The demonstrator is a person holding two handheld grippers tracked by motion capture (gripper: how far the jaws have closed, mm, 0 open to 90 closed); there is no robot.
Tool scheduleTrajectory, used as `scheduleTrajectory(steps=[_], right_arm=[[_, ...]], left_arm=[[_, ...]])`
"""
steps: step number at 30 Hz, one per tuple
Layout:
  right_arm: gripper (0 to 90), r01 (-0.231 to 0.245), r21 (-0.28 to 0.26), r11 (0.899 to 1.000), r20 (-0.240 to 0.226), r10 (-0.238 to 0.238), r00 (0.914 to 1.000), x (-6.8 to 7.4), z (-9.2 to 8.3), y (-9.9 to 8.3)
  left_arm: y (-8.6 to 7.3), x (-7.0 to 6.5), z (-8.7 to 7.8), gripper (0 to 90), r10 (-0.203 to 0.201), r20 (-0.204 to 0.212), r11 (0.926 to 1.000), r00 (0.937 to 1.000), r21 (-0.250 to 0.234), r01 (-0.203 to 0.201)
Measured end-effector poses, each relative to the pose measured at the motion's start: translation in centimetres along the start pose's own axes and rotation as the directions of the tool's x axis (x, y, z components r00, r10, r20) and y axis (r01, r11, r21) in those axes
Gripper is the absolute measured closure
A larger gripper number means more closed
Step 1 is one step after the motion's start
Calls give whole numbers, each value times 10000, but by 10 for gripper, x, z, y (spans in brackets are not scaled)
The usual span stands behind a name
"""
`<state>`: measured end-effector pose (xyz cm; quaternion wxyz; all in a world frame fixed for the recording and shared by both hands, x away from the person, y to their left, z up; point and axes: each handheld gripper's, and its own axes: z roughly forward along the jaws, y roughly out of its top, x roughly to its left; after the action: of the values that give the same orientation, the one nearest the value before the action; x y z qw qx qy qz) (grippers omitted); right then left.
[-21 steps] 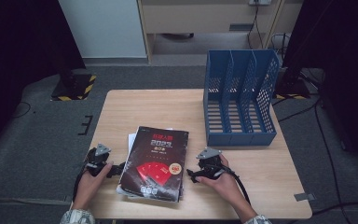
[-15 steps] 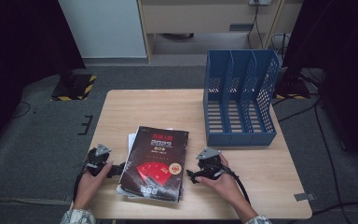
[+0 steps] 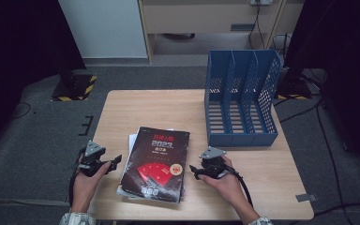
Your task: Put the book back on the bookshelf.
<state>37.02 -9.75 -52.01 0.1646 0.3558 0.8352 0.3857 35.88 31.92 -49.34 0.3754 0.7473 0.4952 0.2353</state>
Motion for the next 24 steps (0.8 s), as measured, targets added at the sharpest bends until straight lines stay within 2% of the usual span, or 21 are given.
scheduleTrajectory(steps=[8,10,13,14,16,19,20,22,24], right_arm=[[445,65,-524,9986,-195,-75,9998,10,-12,12],[448,138,-837,9964,-196,-155,9997,14,-15,20],[433,27,-1129,9936,-325,-64,9995,20,-14,36],[413,217,-988,9949,-235,-241,9994,21,-11,41],[390,293,-982,9947,2,-294,9996,20,-3,50],[348,-239,-1383,9901,55,249,9997,16,6,51],[338,-250,-1458,9890,146,274,9995,16,7,50],[285,-199,-1208,9925,-268,168,9995,16,8,47],[279,-706,-1347,9884,-671,620,9958,15,7,43]], left_arm=[[12,-29,5,233,703,524,9974,9961,87,-708],[14,-33,7,245,835,414,9965,9956,69,-838],[14,-39,10,259,832,538,9965,9951,39,-836],[14,-42,11,264,854,580,9963,9947,63,-860],[14,-46,12,265,899,499,9959,9947,96,-905],[14,-49,13,283,919,566,9957,9942,71,-924],[14,-49,14,289,918,637,9957,9937,100,-926],[12,-49,17,291,928,764,9954,9927,183,-945],[11,-50,20,300,985,808,9942,9918,346,-1016]])
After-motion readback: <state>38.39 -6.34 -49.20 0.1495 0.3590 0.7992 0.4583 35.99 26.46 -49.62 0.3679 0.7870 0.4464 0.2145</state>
